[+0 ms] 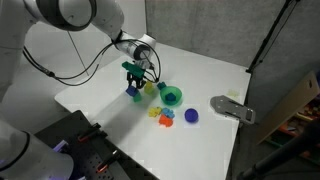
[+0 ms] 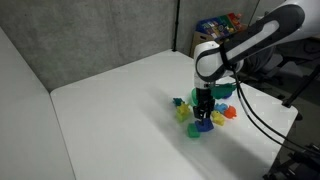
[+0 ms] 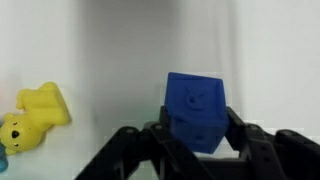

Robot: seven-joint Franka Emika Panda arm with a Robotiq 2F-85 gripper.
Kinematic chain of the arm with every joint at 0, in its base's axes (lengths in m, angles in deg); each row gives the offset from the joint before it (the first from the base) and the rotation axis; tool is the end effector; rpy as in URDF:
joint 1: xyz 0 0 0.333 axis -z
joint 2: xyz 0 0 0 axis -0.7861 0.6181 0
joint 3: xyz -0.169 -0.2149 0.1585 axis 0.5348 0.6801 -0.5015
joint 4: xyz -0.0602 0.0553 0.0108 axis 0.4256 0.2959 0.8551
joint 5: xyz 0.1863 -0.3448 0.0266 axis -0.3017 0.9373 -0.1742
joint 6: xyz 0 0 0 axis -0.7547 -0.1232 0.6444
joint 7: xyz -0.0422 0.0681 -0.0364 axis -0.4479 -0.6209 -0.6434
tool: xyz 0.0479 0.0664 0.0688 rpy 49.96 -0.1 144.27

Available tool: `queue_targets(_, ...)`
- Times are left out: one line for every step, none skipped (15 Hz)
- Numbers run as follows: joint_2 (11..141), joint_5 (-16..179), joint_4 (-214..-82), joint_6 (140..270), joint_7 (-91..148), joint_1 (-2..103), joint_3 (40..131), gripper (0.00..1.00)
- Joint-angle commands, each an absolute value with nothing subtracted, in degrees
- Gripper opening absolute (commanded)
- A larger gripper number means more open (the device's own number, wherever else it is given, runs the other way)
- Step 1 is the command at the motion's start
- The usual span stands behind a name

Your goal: Put the blue block on the table

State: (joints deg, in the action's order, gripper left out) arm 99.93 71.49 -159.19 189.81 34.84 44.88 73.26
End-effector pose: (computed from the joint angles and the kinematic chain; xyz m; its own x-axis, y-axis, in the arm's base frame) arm 0.5779 0.1596 0.1332 0.8885 0.2157 -0.4051 0.1539 -0.9716 -0.1798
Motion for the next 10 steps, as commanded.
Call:
queue_targets(102.5,71.0,-155.0,187.3,37.3,45.7,72.6,0.29)
queue_targets(103.1,71.0,-154.3,187.2,37.7,45.7,72.4,0.29)
queue_targets(103.5,71.0,-153.6,187.2,38.2,45.7,72.3,0.29)
queue_targets(104.0,71.2,-153.0,187.3,38.6,45.5,72.1,0.29)
queue_targets(104.4,71.2,-152.4,187.1,39.1,45.5,72.0,0.29)
queue_targets(104.8,71.3,-151.9,187.0,39.4,45.5,71.9,0.29)
queue_targets(105.2,71.3,-151.4,186.9,39.7,45.4,71.8,0.29)
queue_targets(105.5,71.4,-150.9,186.6,39.7,45.3,71.8,0.29)
queue_targets(105.6,71.7,-150.7,186.3,39.5,45.1,71.9,0.29)
queue_targets(105.7,71.9,-150.5,186.0,39.4,45.0,72.0,0.29)
